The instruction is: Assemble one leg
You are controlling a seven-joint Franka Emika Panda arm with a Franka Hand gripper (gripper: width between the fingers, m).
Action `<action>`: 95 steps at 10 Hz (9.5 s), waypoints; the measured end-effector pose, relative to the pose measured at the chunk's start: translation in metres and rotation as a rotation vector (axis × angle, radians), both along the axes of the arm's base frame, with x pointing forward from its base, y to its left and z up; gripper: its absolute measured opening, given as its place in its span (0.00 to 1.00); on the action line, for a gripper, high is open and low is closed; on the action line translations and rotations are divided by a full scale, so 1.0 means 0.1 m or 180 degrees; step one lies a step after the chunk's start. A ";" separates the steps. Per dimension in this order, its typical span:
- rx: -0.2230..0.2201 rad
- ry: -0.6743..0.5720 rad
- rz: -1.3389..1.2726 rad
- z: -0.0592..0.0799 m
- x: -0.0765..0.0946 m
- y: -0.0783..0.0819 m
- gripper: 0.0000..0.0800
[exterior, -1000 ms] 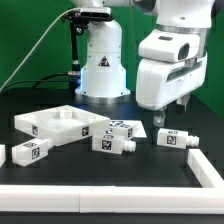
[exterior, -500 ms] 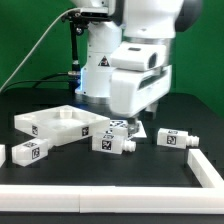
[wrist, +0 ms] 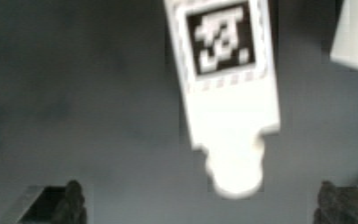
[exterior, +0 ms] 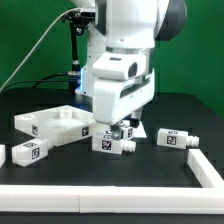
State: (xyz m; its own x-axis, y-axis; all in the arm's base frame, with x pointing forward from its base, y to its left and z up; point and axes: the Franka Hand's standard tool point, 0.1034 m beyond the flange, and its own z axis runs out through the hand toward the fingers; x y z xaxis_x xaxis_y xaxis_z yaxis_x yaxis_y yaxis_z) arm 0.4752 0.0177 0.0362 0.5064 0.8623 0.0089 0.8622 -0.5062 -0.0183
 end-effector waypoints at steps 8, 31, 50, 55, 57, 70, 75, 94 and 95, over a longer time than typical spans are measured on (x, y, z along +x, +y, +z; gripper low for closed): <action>0.0038 0.0013 -0.0003 -0.31 -0.25 -0.19 0.49; 0.0409 -0.0337 -0.0144 -0.19 -1.20 1.31 0.33; 0.0002 -0.0370 0.0041 0.62 -0.66 0.21 0.81; -0.0128 -0.0272 -0.0158 0.55 -0.65 -0.81 0.81; -0.0154 -0.0232 -0.0206 0.55 -0.52 -1.17 0.81; -0.0059 0.0210 -0.0929 -0.19 -0.95 -1.95 0.81; -0.0153 -0.0116 -0.0907 -0.30 -0.91 -2.01 0.81; -0.0130 -0.0099 -0.3019 0.30 0.38 -0.89 0.06; -0.0127 -0.0115 -0.3032 0.24 0.53 -0.85 0.06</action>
Offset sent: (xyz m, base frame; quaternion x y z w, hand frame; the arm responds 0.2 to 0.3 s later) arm 0.0045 -0.0109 -0.0212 -0.0046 0.0287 -0.0138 0.9995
